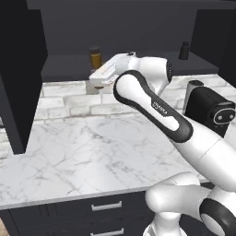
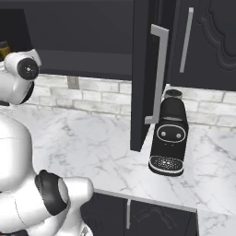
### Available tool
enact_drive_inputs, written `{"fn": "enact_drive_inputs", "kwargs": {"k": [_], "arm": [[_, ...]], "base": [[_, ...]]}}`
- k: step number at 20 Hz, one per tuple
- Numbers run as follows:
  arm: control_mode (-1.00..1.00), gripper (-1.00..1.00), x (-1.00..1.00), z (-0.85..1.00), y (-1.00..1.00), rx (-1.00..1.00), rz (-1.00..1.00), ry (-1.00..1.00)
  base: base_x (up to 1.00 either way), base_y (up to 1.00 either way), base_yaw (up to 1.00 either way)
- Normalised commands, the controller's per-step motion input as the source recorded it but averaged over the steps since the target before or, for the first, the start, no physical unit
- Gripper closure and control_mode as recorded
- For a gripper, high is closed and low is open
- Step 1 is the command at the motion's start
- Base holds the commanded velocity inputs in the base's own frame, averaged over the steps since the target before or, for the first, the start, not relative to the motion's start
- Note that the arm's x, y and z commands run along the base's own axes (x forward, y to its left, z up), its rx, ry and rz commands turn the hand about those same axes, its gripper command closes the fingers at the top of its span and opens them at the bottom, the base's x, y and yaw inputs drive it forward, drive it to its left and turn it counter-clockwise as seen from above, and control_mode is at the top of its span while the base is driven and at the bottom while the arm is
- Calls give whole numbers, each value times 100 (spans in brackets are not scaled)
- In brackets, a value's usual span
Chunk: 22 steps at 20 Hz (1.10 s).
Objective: Collect the turmeric, mayonnaise, and shaker from the cabinet and place them next to the stove.
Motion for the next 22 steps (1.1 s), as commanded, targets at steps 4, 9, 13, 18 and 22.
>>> {"fn": "enact_drive_inputs", "kwargs": {"k": [4,9,13,18,22], "arm": [[-100,100,-72,-20,-59,0,9,0],[-100,100,-69,-26,-54,0,7,0],[-100,100,-61,-40,-20,0,7,0],[100,100,-26,-20,0,0,4,0],[100,100,0,0,0,0,0,0]], "base": [[0,0,0],[0,0,0],[0,0,0],[-40,1,8],[-67,9,13]]}}
